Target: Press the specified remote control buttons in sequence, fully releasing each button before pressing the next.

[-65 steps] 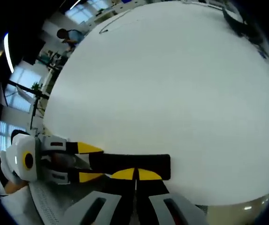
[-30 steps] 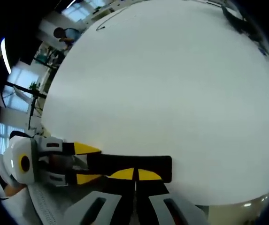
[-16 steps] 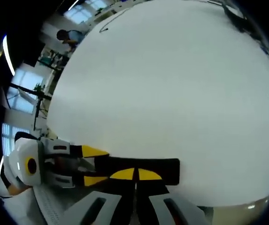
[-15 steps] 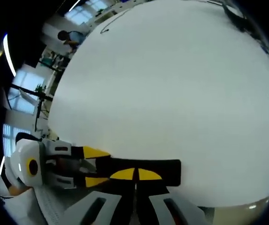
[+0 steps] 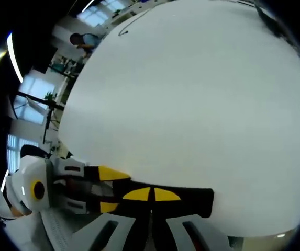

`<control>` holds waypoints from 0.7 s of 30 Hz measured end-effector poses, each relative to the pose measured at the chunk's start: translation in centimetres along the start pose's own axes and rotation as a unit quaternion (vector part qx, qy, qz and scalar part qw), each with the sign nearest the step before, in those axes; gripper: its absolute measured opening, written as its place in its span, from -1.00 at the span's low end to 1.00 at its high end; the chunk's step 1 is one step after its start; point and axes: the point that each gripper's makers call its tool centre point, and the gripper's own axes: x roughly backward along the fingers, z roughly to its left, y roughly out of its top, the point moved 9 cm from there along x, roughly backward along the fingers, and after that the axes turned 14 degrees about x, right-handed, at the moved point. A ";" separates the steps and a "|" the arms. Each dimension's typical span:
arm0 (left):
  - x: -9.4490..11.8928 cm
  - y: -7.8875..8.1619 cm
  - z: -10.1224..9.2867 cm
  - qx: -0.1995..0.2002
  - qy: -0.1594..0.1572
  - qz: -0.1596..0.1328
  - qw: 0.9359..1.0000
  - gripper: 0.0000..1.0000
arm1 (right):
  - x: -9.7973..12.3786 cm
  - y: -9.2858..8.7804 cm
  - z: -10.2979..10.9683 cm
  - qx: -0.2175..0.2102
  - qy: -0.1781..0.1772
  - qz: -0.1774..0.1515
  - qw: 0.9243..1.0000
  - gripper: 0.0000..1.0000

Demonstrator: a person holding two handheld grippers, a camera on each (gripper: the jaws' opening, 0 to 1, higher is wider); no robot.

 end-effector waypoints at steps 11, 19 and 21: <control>0.0 0.0 -0.1 0.002 0.000 -0.001 1.000 -0.52 | -0.4 -0.1 0.0 0.012 -0.005 0.008 1.000 -1.00; -0.1 -0.1 0.0 0.005 0.000 -0.002 1.000 -0.52 | -0.4 -0.2 0.1 0.013 -0.012 0.003 1.000 -1.00; -0.1 0.0 0.0 0.006 0.000 -0.002 1.000 -0.52 | -0.5 -0.2 0.2 0.018 -0.018 0.003 1.000 -1.00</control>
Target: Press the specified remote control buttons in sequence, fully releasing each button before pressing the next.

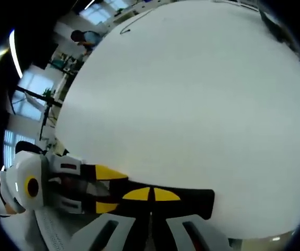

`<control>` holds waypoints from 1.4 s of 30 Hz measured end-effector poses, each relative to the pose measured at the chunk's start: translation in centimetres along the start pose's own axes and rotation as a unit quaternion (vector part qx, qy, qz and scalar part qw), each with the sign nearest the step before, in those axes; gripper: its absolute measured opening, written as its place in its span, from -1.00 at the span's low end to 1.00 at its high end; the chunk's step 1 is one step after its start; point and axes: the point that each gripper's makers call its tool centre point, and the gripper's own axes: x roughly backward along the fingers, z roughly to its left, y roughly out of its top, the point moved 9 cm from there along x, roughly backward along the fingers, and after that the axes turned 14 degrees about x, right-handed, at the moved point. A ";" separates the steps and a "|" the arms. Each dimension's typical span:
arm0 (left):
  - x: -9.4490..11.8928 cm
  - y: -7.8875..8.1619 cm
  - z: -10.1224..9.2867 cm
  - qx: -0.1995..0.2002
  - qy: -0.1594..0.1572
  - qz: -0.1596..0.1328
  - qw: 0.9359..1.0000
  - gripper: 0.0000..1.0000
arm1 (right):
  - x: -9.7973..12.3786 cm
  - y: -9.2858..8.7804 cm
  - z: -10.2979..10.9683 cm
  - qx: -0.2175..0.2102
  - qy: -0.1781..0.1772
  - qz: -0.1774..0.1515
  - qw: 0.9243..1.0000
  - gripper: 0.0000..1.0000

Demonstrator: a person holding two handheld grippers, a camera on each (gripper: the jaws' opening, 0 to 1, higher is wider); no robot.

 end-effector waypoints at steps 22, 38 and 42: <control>0.0 0.1 0.1 0.004 0.010 0.006 1.000 -0.51 | 0.4 0.0 -0.3 -0.036 0.016 -0.002 0.999 -1.00; 0.1 0.1 0.2 0.005 0.009 0.003 1.000 -0.51 | 0.3 -0.3 0.0 -0.025 0.015 0.018 0.999 -1.00; 0.1 0.1 0.3 0.005 0.008 0.002 1.000 -0.51 | 0.3 -0.3 0.0 -0.021 0.012 0.020 1.000 -1.00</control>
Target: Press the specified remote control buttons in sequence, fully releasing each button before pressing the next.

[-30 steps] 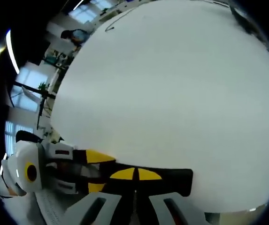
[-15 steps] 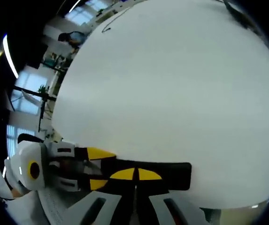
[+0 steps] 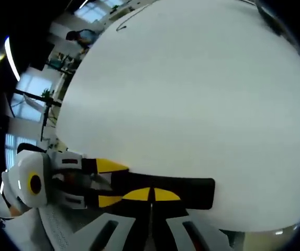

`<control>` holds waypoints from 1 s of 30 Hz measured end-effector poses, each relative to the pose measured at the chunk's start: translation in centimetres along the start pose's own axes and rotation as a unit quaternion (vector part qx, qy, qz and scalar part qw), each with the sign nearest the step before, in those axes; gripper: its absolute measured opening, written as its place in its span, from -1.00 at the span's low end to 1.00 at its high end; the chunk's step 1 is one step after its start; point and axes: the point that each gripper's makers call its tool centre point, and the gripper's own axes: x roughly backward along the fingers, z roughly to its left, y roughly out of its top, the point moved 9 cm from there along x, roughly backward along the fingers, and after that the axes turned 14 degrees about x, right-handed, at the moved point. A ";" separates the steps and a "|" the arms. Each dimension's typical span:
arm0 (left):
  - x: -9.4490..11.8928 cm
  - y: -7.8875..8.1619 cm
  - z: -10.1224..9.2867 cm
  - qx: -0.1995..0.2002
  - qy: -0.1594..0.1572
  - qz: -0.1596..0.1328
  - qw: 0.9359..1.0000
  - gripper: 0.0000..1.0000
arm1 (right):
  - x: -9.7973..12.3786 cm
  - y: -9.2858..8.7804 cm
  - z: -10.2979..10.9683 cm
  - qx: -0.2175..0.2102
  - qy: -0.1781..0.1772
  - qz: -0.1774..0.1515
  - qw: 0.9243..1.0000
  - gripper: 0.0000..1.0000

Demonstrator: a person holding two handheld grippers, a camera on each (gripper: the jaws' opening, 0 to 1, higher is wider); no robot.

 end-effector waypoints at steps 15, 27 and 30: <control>0.0 0.0 0.0 0.000 -0.001 -0.001 1.000 -0.51 | -0.1 -0.1 0.0 0.013 -0.009 0.001 1.000 -1.00; 0.0 -0.1 0.0 0.000 -0.001 -0.002 1.000 -0.51 | 0.2 -0.3 -0.1 -0.008 -0.001 0.007 1.000 -1.00; 0.0 -0.1 0.0 0.000 -0.001 -0.002 1.000 -0.51 | 0.6 -0.6 -0.2 -0.015 0.003 0.005 1.000 -1.00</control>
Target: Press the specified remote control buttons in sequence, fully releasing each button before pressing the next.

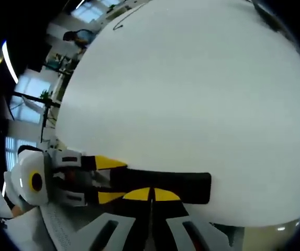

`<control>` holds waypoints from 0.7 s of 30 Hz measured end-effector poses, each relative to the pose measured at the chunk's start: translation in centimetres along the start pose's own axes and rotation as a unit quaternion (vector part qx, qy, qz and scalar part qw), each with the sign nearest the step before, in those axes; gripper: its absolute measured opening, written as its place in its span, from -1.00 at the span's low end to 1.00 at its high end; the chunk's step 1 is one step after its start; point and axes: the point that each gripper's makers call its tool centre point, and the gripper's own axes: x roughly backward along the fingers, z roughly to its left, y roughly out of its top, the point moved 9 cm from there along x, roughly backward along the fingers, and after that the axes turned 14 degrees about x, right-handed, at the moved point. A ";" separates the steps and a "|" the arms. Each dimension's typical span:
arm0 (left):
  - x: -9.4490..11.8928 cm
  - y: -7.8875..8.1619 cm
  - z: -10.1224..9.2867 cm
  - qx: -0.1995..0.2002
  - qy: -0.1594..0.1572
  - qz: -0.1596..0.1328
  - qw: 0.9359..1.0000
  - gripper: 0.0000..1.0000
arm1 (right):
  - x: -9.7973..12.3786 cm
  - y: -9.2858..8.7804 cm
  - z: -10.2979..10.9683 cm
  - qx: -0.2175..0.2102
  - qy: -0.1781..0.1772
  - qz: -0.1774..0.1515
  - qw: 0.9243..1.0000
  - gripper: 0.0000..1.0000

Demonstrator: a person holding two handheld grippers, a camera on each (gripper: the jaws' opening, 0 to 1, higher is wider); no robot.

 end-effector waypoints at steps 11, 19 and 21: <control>0.0 0.0 0.0 0.000 0.000 0.000 1.000 -0.51 | -0.4 -0.5 0.2 -0.015 0.021 0.020 0.999 -1.00; 0.0 0.0 0.0 0.000 0.000 0.000 1.000 -0.51 | -0.5 -0.6 0.2 -0.007 0.014 0.032 0.999 -1.00; 0.0 0.0 0.0 0.000 0.000 0.000 1.000 -0.51 | -0.5 -0.6 0.2 -0.008 0.014 0.032 0.999 -1.00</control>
